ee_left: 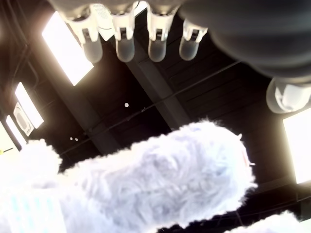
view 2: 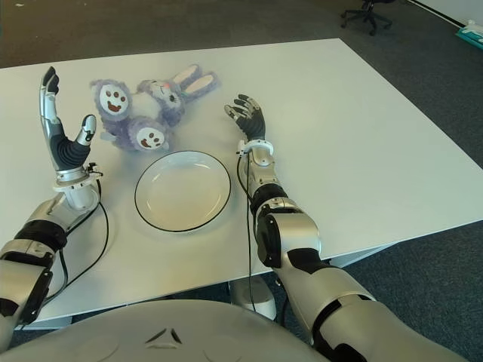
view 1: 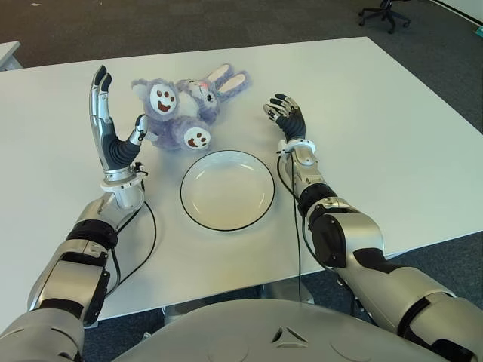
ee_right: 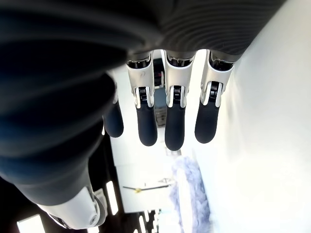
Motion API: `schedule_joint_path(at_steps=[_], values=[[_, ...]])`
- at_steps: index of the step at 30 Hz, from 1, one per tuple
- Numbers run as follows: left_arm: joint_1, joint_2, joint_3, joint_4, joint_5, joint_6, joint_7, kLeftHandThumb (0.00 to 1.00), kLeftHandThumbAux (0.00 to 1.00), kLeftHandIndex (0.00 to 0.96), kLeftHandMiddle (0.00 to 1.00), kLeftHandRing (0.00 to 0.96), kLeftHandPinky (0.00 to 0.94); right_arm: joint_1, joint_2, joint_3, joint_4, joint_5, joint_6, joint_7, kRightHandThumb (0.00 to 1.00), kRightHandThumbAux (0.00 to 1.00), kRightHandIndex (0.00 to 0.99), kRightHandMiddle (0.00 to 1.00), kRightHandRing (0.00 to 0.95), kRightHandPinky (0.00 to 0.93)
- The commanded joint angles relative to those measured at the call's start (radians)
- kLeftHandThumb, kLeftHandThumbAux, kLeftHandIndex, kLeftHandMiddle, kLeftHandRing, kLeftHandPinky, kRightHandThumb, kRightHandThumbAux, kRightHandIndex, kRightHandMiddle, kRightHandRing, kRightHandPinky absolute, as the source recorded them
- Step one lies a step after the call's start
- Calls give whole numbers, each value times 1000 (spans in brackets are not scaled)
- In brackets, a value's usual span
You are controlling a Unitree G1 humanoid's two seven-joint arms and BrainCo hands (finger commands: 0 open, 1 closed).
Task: Put the doll into the plate.
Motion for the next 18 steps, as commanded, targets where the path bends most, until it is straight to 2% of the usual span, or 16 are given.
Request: schedule_joint_path(at_steps=[1,12,18], values=[[124,-39,-31,82,30,62,-23,305,240,0,41,31,56,128,17,-8,92,8,113,-10,319,796,205,244,256,277],[90,-37,-49,62,66,72,-2,248,233,0,36,31,64,127,19,-10,93,9,111,-10,318,791,201,248,260,276],[89,-52,-49,48,52,114,-32,272,219,0,45,36,44,127,20,-9,93,7,111,-10,312,791,198,246,258,274]])
